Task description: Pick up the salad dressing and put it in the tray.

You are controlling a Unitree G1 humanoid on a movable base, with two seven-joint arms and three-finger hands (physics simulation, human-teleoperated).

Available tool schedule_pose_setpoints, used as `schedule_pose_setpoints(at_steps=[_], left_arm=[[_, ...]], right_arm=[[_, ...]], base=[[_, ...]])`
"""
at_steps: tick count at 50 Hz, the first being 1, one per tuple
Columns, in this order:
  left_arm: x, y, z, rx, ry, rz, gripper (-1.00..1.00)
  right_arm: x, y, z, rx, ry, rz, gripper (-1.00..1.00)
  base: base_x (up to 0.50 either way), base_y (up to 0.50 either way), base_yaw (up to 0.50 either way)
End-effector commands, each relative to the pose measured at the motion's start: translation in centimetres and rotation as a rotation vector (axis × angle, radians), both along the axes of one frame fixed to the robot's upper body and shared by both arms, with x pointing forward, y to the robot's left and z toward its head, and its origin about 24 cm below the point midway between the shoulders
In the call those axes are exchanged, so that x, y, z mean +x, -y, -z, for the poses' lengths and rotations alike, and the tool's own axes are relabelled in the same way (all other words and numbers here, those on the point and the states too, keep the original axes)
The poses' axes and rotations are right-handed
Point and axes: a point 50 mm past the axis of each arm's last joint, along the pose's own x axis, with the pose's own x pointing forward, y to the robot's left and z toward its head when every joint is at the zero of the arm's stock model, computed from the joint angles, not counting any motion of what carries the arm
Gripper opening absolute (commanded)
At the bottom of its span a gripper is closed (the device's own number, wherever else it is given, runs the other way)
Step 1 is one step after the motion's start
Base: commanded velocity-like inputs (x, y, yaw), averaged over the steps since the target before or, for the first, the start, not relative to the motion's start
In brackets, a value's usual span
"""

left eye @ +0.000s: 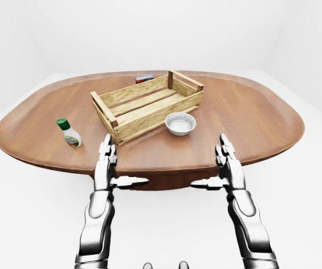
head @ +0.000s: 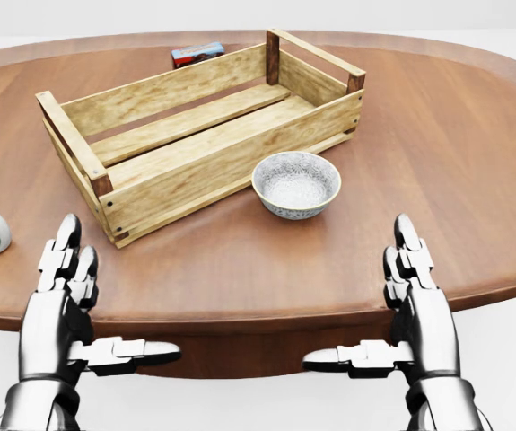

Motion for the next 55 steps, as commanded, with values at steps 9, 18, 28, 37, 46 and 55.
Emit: schedule_pose_setpoints(at_steps=[9,18,28,37,46,55], left_arm=[[-4.2,-10.2,-14.0,0.082,0.585,-0.253,1.00],[-6.9,-13.9,-17.7,0.101,0.739,-0.368,1.00],[-9.1,-17.2,-19.5,0.122,0.789,-0.471,1.00],[-8.6,-17.1,-19.0,0.125,0.755,-0.459,1.00],[-8.6,-17.1,-18.8,0.134,0.744,-0.456,1.00],[-8.8,-16.9,-18.8,0.139,0.750,-0.451,1.00]], right_arm=[[-11.5,10.0,-16.7,-0.320,0.699,0.310,1.00],[-16.0,12.0,-19.4,-0.444,0.817,0.435,1.00],[-16.7,12.4,-20.0,-0.523,0.813,0.492,1.00],[-15.6,11.7,-19.4,-0.558,0.762,0.457,1.00],[-15.2,11.4,-19.5,-0.620,0.736,0.460,1.00],[-15.2,10.6,-20.0,-0.658,0.767,0.430,1.00]], base=[[0.00,0.00,0.00],[0.00,0.00,0.00],[0.00,0.10,0.00],[0.00,0.50,0.00],[0.01,0.50,0.00],[0.08,0.50,0.00]])
